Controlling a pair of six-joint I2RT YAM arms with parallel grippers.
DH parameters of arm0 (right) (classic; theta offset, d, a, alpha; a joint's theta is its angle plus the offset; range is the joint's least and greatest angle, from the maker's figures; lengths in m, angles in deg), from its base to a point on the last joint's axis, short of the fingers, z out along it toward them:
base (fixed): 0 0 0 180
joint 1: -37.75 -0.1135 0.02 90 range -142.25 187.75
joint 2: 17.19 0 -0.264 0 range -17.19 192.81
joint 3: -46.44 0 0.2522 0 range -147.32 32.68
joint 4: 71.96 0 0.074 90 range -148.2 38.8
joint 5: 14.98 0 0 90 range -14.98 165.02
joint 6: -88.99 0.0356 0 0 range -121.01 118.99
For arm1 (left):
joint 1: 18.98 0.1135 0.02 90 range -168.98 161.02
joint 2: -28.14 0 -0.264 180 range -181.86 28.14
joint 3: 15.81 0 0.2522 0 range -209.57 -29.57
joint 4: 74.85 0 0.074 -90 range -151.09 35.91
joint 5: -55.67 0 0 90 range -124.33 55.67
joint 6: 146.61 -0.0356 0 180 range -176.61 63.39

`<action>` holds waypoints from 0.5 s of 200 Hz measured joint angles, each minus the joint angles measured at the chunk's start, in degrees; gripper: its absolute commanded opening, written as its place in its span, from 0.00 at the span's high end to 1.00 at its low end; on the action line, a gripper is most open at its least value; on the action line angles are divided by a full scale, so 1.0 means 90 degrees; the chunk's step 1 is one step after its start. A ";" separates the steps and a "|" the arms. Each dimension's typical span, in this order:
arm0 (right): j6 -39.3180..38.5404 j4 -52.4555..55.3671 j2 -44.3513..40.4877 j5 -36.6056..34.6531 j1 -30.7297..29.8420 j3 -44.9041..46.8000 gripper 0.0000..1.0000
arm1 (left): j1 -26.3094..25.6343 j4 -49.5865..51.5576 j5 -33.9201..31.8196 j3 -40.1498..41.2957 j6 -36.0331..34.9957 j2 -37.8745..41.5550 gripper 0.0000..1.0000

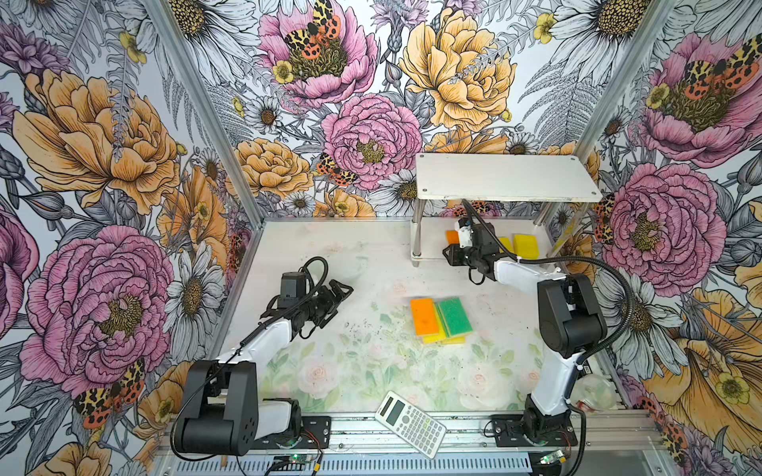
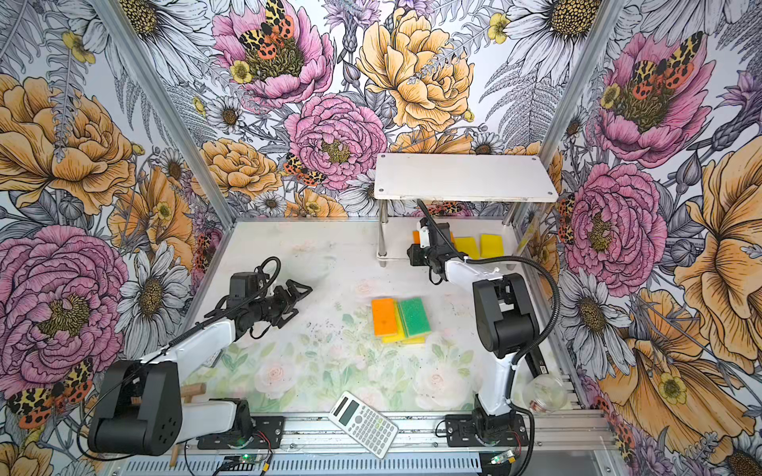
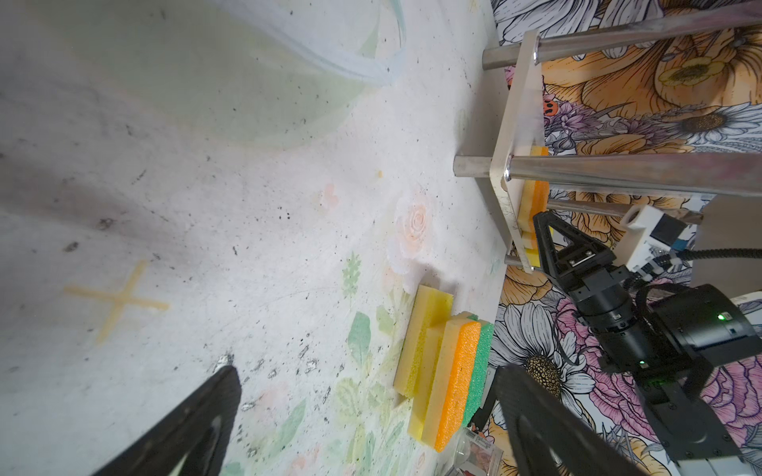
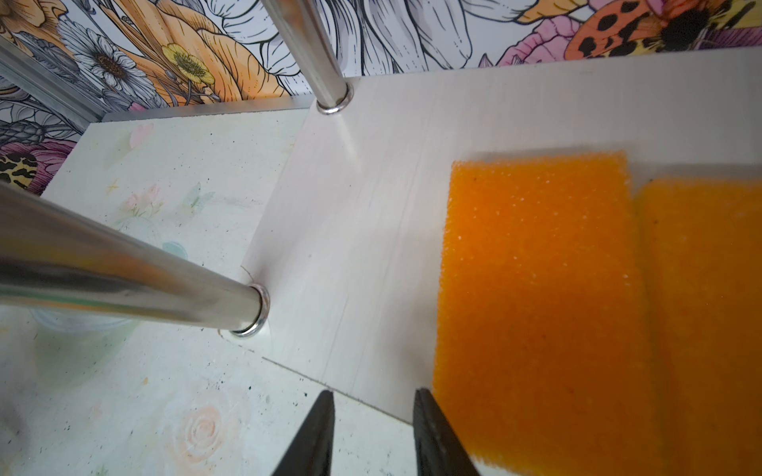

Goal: Arrange cleaning sponges on a shelf
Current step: Rotate the cleaning sponge on the shelf.

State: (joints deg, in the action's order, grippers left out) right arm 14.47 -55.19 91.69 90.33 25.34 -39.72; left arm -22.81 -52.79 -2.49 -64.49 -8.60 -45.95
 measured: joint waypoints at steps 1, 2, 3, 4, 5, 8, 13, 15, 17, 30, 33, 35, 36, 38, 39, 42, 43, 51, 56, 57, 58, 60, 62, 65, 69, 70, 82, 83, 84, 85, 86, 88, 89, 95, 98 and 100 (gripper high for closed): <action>-0.0005 0.0000 -0.0002 0.0010 0.0000 0.0000 0.62 | 0.0000 0.0000 0.0000 0.0000 0.0000 0.0000 0.01; -0.0002 0.0000 -0.0005 0.0017 0.0000 0.0000 0.62 | 0.0000 0.0002 0.0000 0.0000 0.0000 0.0000 0.01; 0.0000 0.0000 -0.0010 0.0027 0.0000 0.0000 0.62 | 0.0000 0.0002 0.0000 0.0000 0.0000 0.0000 0.01; -0.0002 0.0000 -0.0012 0.0029 0.0000 0.0000 0.62 | 0.0000 0.0002 0.0000 0.0000 0.0000 0.0000 0.01; -0.0012 0.0000 -0.0012 0.0032 0.0000 0.0002 0.62 | 0.0000 0.0002 0.0000 0.0002 0.0000 0.0000 0.01; -0.0010 0.0000 -0.0017 0.0063 0.0000 0.0002 0.61 | 0.0000 0.0002 0.0000 0.0002 0.0000 0.0000 0.01; -0.0015 0.0000 -0.0039 0.0090 0.0000 0.0007 0.60 | 0.0000 0.0002 0.0000 0.0002 0.0000 0.0000 0.01; -0.0012 -0.0002 -0.0049 0.0109 0.0000 0.0010 0.60 | 0.0000 0.0002 0.0000 0.0002 0.0000 0.0000 0.01; -0.0012 -0.0002 -0.0063 0.0114 0.0000 0.0017 0.60 | 0.0000 0.0002 0.0000 0.0002 0.0000 0.0000 0.01; -0.0022 -0.0002 -0.0177 0.0182 0.0000 0.0078 0.57 | 0.0000 0.0002 0.0000 0.0002 0.0000 0.0000 0.01; -0.0024 -0.0002 -0.0214 0.0194 0.0000 0.0095 0.56 | 0.0000 0.0002 0.0000 0.0002 0.0000 0.0000 0.01; -0.0034 -0.0002 -0.0233 0.0211 0.0000 0.0104 0.56 | 0.0000 0.0002 0.0000 0.0002 0.0000 0.0000 0.01; -0.0036 -0.0002 -0.0240 0.0216 0.0000 0.0109 0.56 | 0.0000 0.0002 0.0000 0.0002 0.0000 0.0000 0.01; -0.0029 -0.0002 -0.0267 0.0223 0.0000 0.0117 0.55 | 0.0000 0.0002 0.0000 0.0002 0.0000 0.0000 0.01; -0.0034 -0.0002 -0.0284 0.0223 0.0000 0.0124 0.55 | 0.0000 0.0002 0.0000 0.0002 0.0000 0.0000 0.01; -0.0046 -0.0005 -0.0316 0.0243 0.0000 0.0136 0.54 | 0.0000 0.0002 0.0000 0.0002 0.0000 0.0000 0.01; -0.0046 -0.0002 -0.0325 0.0245 0.0000 0.0141 0.54 | 0.0000 0.0002 0.0000 0.0002 0.0000 0.0000 0.01; -0.0049 -0.0005 -0.0427 0.0282 0.0000 0.0182 0.53 | 0.0000 0.0000 0.0000 0.0002 0.0000 0.0000 0.01; -0.0058 -0.0012 -0.0491 0.0304 0.0000 0.0214 0.52 | 0.0000 0.0002 0.0000 0.0002 0.0000 0.0000 0.01; -0.0053 -0.0010 -0.0515 0.0308 0.0000 0.0223 0.51 | 0.0000 0.0002 0.0000 0.0002 0.0000 0.0000 0.01; -0.0053 -0.0012 -0.0525 0.0306 0.0000 0.0231 0.51 | 0.0000 0.0002 0.0000 0.0002 0.0000 0.0000 0.01; -0.0063 -0.0017 -0.0551 0.0316 0.0000 0.0245 0.51 | 0.0000 0.0002 0.0000 0.0002 0.0000 0.0000 0.01; -0.0058 -0.0017 -0.0580 0.0333 0.0000 0.0262 0.51 | 0.0000 0.0002 0.0000 0.0002 0.0000 0.0000 0.01; -0.0056 -0.0019 -0.0627 0.0330 0.0000 0.0287 0.50 | 0.0000 0.0002 0.0000 0.0002 0.0000 0.0000 0.01; -0.0058 -0.0024 -0.0682 0.0357 0.0000 0.0323 0.50 | 0.0000 0.0002 0.0000 0.0002 0.0000 0.0000 0.01; -0.0058 -0.0024 -0.0690 0.0359 0.0000 0.0328 0.50 | 0.0000 0.0002 0.0000 0.0002 0.0000 0.0000 0.01; -0.0036 -0.0032 -0.0877 0.0398 -0.0002 0.0459 0.47 | 0.0000 0.0002 0.0000 0.0002 0.0000 0.0000 0.01; -0.0039 -0.0029 -0.0899 0.0408 -0.0002 0.0474 0.47 | 0.0000 0.0002 0.0000 0.0002 0.0000 0.0000 0.01; -0.0036 -0.0029 -0.0913 0.0408 -0.0005 0.0486 0.47 | 0.0000 0.0000 0.0000 0.0002 0.0000 0.0000 0.01; -0.0022 -0.0029 -0.0945 0.0406 -0.0010 0.0508 0.46 | 0.0000 0.0002 0.0000 0.0002 0.0000 0.0000 0.01; -0.0015 -0.0032 -0.0957 0.0406 -0.0012 0.0517 0.46 | 0.0000 0.0002 0.0000 0.0002 0.0000 0.0000 0.01; -0.0015 -0.0034 -0.0988 0.0418 -0.0022 0.0546 0.45 | 0.0000 0.0002 0.0000 0.0002 0.0000 0.0000 0.01; -0.0015 -0.0032 -0.1001 0.0425 -0.0022 0.0556 0.45 | 0.0000 0.0002 0.0000 0.0002 0.0000 0.0000 0.01; 0.0005 -0.0029 -0.1117 0.0435 -0.0053 0.0651 0.44 | 0.0000 0.0002 0.0000 0.0002 0.0000 0.0000 0.01; 0.0019 -0.0019 -0.1183 0.0444 -0.0063 0.0702 0.42 | 0.0000 0.0000 0.0000 0.0002 0.0000 0.0000 0.01; 0.0039 -0.0017 -0.1224 0.0437 -0.0073 0.0738 0.41 | 0.0000 0.0000 0.0000 0.0002 0.0000 0.0000 0.01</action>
State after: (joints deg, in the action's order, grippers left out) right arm 14.82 -55.34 80.67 94.26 24.69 -33.08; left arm -22.81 -52.79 -2.49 -64.47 -8.60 -45.95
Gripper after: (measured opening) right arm 0.550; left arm 0.989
